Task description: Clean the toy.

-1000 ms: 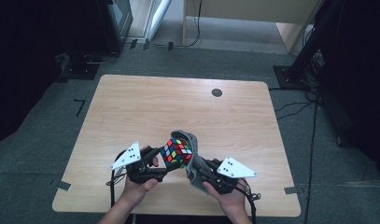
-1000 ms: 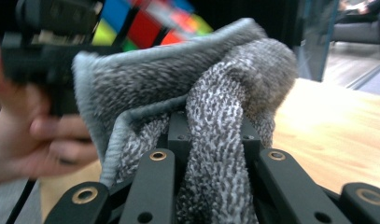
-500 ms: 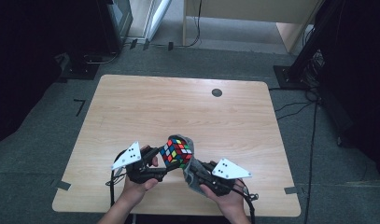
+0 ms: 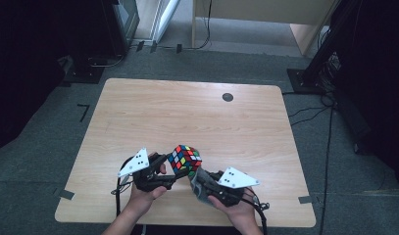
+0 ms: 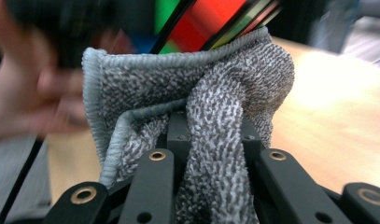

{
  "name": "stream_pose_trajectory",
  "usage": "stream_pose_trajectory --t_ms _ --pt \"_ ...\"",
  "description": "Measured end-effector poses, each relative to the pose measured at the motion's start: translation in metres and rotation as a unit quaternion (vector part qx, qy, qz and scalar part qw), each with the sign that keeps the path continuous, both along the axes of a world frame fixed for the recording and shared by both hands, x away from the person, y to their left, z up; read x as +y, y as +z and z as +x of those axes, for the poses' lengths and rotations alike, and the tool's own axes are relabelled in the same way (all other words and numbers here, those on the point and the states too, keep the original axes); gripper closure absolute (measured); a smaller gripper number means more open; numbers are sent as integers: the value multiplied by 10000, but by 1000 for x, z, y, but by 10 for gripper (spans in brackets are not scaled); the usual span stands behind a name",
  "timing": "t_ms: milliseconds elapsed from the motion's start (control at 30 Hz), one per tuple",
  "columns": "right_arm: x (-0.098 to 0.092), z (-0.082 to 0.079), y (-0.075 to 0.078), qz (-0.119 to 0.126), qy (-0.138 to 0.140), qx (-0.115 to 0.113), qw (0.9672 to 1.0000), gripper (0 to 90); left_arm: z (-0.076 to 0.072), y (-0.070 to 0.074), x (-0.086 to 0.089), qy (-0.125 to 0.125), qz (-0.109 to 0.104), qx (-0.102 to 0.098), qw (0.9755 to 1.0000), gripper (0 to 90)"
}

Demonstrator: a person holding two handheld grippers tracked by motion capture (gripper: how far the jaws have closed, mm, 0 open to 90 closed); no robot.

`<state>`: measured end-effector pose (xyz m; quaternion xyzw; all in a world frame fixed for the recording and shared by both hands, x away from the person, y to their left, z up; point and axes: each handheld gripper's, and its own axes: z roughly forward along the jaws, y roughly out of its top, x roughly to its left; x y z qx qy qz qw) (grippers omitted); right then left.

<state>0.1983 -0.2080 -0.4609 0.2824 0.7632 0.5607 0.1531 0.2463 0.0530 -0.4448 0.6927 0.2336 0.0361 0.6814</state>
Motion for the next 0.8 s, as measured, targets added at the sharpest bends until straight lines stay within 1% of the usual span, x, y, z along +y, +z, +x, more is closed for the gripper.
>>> stream_pose_trajectory --t_ms 33,67,133,167,200,233,267,300,367,467,500,533,567,633,733,767,800 --pt "4 -1 -2 -100 44 -19 9999 749 0 0 0 12 -2 14 10000 344" --pt "6 -1 -1 -131 52 -22 9999 748 1 0 1 19 -17 20 10000 344" --pt "2 -1 3 -79 -35 -46 10000 748 0 0 0 16 -23 7 10000 343" --pt "-3 0 5 24 -151 -96 9998 748 -1 1 -1 15 -10 5 10000 343" --pt "-9 1 8 177 -302 -122 9993 748 -2 1 -2 2 39 -11 10000 343" --pt "-15 1 11 361 -467 -154 9981 747 -2 0 -3 -12 77 -20 10000 343" --pt "-20 1 13 489 -591 -210 9968 746 -3 0 -5 -22 102 -27 9999 344" --pt "-22 1 14 501 -624 -248 9965 744 -4 -1 -6 -26 104 -11 9999 343" --pt "-17 0 10 341 -513 -295 9977 741 -4 -1 -8 -24 117 9 9999 344" --pt "-3 -1 -1 29 -189 -127 9997 742 -1 -2 -6 -2 94 71 9999 343" --pt "0 -2 -3 -53 -95 -112 9999 743 -1 -3 -5 12 89 78 9999 343" --pt "1 -2 -3 -94 -62 -118 9999 743 0 -3 -4 23 59 80 9999 343" --pt "0 -2 -1 -72 -88 -141 9998 744 0 -2 -4 31 52 62 10000 343" --pt "-7 1 2 117 -199 -145 9996 745 0 -1 -4 38 54 47 10000 343" --pt "-20 2 6 562 -505 -133 9971 744 -1 -2 -6 34 154 17 9999 343" --pt "-21 2 6 566 -527 -142 9969 744 -1 -3 -7 26 148 40 9999 343" --pt "-19 1 5 508 -486 -143 9974 743 -1 -3 -8 11 150 35 9999 343"
